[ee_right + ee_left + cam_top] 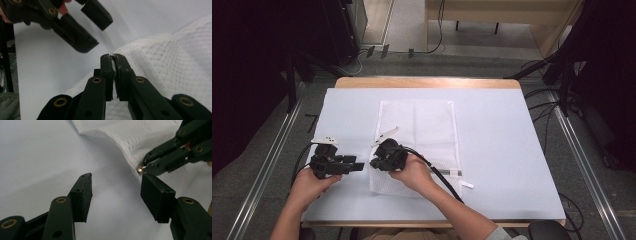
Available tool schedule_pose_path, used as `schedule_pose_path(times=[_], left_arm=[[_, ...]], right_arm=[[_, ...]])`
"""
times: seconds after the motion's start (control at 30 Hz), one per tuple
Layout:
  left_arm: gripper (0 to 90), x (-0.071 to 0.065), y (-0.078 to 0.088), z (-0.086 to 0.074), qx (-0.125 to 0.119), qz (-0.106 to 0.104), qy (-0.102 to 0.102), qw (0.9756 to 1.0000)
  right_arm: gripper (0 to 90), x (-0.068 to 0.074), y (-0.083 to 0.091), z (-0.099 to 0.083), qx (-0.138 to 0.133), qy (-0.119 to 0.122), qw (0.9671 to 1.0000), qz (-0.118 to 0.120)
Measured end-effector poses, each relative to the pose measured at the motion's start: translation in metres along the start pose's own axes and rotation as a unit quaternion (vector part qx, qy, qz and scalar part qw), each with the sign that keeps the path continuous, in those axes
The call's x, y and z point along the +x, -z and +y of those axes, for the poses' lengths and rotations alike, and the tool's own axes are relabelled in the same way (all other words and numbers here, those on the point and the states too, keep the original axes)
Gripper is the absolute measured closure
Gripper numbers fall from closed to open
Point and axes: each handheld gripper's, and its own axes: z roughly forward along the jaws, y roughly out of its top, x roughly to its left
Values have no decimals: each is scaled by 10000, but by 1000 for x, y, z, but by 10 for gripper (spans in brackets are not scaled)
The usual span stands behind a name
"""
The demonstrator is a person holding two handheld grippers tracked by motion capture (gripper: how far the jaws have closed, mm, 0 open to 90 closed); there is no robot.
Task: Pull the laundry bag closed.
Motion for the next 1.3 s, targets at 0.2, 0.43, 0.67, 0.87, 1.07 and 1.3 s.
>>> schedule_pose_path(times=[0.2,0.43,0.67,0.87,1.07,1.3], left_arm=[[452,-6,-6,2,100,-182,-182,9996],[497,-12,-18,5,337,-292,-344,9984],[626,-14,-24,7,478,-295,-427,9975],[695,-15,-26,8,547,-314,-608,9962],[719,-16,-28,10,596,-290,-676,9955],[789,-19,-27,11,665,-266,-818,9941]], right_arm=[[879,0,4,4,-50,16,10000,-10],[879,2,5,6,-137,50,9999,70],[879,3,8,7,-156,27,9994,318],[880,2,9,5,-87,-2,9990,434],[879,2,8,4,-35,47,9990,445],[880,2,7,3,9,74,9988,483]])
